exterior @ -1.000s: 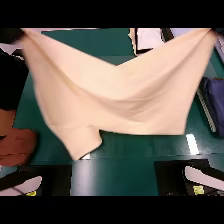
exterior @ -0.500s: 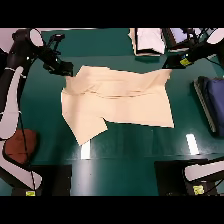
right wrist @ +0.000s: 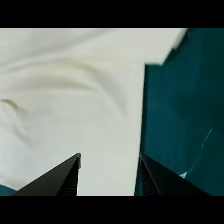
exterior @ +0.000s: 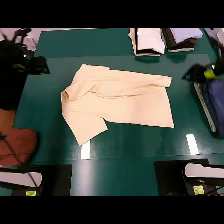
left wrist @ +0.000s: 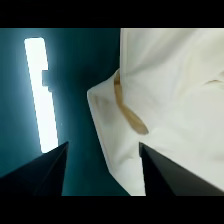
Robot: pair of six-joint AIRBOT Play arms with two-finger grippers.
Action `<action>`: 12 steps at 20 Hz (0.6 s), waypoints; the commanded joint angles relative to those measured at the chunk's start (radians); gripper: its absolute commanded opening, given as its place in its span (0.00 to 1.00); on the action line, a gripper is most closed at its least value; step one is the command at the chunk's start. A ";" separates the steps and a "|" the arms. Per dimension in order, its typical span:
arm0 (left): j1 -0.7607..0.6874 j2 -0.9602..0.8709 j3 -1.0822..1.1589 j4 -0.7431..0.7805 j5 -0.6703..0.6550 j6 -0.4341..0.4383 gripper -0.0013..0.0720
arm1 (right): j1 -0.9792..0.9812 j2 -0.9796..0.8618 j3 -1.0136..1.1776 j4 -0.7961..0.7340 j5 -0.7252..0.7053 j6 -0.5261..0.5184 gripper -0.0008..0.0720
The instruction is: Fold the shirts.
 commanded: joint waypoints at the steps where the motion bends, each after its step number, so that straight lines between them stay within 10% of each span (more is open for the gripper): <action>1: 0.064 0.171 -0.240 -0.021 0.053 0.021 0.74 | -0.145 0.145 -0.342 0.009 -0.015 -0.042 0.60; 12: 0.064 0.438 -0.806 -0.065 0.205 0.023 0.74 | -0.068 0.189 -0.725 0.011 -0.165 -0.057 0.60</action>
